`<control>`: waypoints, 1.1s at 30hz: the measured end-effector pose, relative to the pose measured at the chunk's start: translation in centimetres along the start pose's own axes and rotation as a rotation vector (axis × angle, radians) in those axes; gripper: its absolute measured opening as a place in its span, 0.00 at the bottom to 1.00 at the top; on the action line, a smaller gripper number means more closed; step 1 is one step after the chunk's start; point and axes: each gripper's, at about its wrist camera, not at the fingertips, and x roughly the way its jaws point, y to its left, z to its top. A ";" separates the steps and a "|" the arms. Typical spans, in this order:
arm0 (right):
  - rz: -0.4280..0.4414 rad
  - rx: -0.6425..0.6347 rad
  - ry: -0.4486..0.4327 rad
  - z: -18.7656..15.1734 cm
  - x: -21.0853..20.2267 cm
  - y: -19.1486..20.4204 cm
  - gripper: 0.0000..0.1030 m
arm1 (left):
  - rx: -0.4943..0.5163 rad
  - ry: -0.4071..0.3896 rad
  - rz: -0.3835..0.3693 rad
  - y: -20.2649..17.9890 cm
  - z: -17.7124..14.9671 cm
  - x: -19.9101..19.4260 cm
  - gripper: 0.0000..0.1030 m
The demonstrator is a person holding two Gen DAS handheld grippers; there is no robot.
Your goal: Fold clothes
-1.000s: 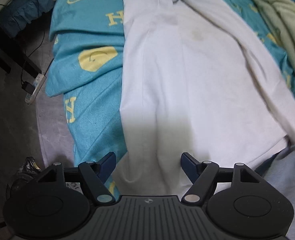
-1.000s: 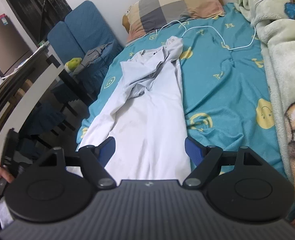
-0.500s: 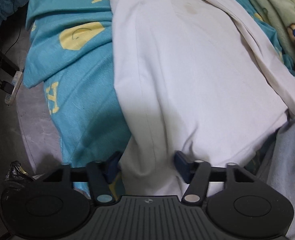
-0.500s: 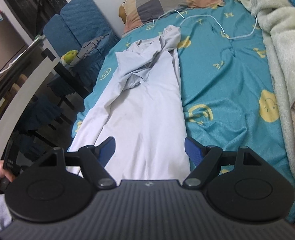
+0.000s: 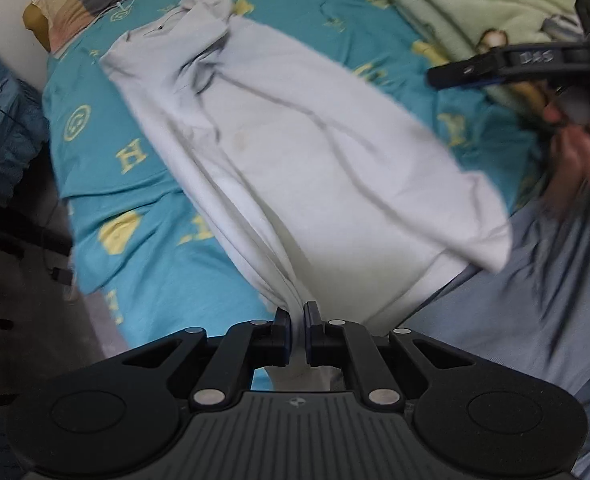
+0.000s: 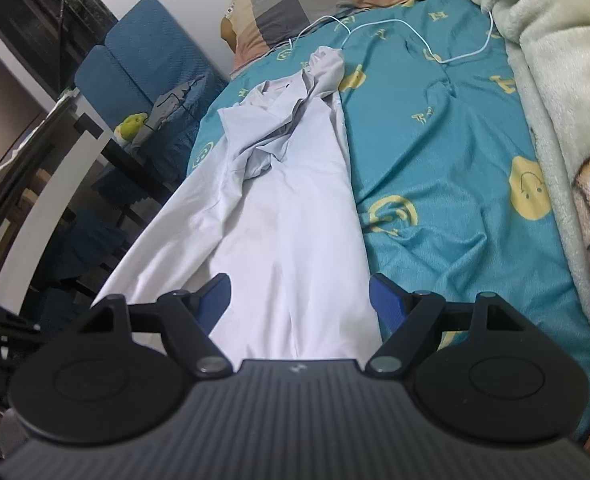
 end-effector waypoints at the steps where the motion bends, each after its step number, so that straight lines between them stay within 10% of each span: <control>1: -0.004 0.002 0.001 -0.1 0.0 -0.1 0.76 | -0.007 -0.004 -0.018 -0.1 -0.1 0.4 0.07; 7: -0.040 0.008 0.020 -0.5 0.2 -0.7 0.76 | -0.052 -0.031 -0.127 -0.8 -0.7 3.1 0.17; 16: -0.016 0.093 0.092 -1.1 1.8 -2.0 0.76 | -0.119 -0.071 -0.290 -1.8 -1.6 7.1 0.68; 23: -0.009 0.188 0.153 -2.2 3.0 -3.0 0.76 | -0.496 -0.284 -0.379 6.8 -4.5 5.7 0.78; 33: 0.029 0.209 0.308 -5.6 4.9 -2.2 0.70 | -0.674 -0.020 -0.262 9.3 -2.9 12.2 0.77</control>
